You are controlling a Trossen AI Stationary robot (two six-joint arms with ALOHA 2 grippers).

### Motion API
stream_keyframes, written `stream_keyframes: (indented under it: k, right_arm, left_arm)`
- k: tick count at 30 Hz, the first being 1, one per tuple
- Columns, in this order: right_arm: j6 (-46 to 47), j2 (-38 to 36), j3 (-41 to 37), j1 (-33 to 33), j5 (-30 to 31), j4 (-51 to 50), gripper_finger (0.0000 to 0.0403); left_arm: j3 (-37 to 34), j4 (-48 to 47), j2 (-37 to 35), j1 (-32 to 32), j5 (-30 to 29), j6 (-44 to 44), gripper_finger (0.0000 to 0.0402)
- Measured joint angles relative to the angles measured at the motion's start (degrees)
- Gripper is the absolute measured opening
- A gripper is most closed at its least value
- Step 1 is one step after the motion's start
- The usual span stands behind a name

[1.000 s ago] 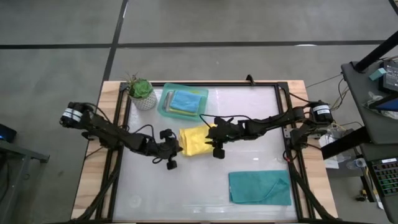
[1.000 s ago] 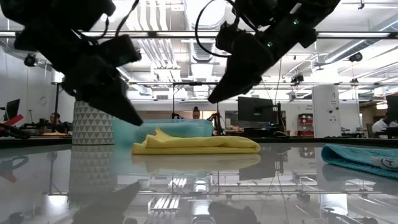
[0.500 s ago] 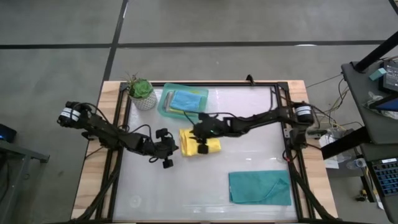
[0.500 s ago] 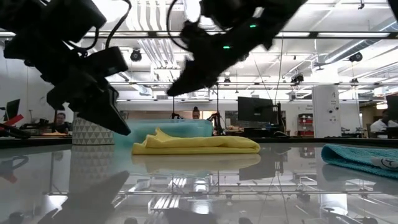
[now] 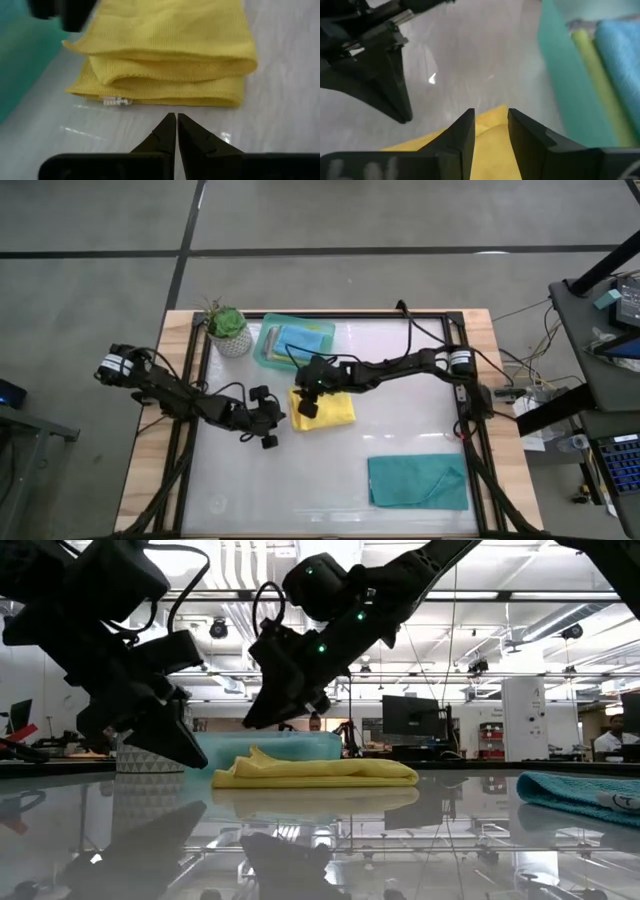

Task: Fold microfiber towels
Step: Fold the yellow microfiber towel

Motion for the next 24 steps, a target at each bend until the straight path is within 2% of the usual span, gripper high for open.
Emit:
stream_keyframes:
  k: [7,18,21,24]
  right_arm:
    - [7.6,2.0,-0.3,0.9,0.0,-0.2,0.0107]
    - [9.9,5.7,0.9,1.3,0.0,1.1,0.0105]
    - [9.9,6.6,1.3,1.2,0.0,1.2,0.0089]
    - [9.8,6.7,1.5,1.2,0.0,1.1,0.0054]
  left_arm:
    - [-3.4,6.6,0.3,0.0,-0.6,0.1,0.0003]
    - [-6.8,13.9,1.7,0.1,-2.0,0.2,0.0003]
    - [-7.6,16.7,3.6,0.1,-2.2,0.4,0.0003]
    - [-7.6,19.8,5.9,0.2,-2.3,0.5,0.0003]
